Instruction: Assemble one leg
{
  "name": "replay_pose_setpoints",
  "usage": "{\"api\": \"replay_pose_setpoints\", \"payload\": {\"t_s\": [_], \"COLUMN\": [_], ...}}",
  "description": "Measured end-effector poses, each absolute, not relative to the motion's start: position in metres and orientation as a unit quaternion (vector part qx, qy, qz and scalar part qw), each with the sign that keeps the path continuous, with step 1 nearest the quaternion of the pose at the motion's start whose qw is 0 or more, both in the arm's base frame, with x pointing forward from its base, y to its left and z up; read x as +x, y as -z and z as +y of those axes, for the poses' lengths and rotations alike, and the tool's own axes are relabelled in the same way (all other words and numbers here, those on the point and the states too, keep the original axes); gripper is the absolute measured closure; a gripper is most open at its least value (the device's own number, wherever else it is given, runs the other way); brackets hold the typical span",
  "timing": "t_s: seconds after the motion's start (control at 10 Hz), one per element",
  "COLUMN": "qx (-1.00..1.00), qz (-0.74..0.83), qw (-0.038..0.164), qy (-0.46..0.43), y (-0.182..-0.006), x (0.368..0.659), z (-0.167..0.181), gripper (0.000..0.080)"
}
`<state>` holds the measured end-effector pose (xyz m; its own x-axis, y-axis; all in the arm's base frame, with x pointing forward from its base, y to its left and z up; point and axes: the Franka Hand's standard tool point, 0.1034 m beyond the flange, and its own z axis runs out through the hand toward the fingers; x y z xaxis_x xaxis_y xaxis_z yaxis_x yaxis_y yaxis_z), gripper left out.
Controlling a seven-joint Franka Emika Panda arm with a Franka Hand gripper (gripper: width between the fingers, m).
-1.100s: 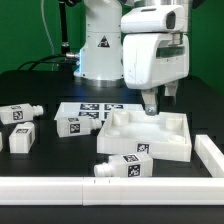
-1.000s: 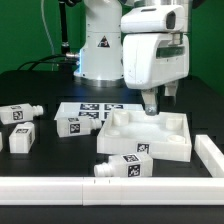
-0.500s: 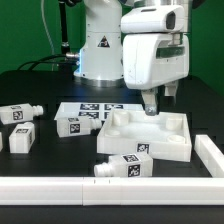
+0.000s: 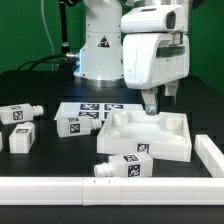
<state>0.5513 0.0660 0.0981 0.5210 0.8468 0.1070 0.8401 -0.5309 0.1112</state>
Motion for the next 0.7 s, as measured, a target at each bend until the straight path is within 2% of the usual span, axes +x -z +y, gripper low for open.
{"api": "replay_pose_setpoints", "payload": {"t_s": [0.1, 0.3, 0.5, 0.7], "qx": [0.862, 0.855, 0.843, 0.844], "qz": [0.500, 0.513, 0.531, 0.530], "qw": [0.030, 0.035, 0.038, 0.037], "qy": [-0.074, -0.069, -0.072, -0.071], "y": [-0.107, -0.108, -0.111, -0.110], "x": [0.554, 0.561, 0.580, 0.579], "z": [0.051, 0.028, 0.026, 0.027], "gripper": [0.0150, 0.0150, 0.0150, 0.0150]}}
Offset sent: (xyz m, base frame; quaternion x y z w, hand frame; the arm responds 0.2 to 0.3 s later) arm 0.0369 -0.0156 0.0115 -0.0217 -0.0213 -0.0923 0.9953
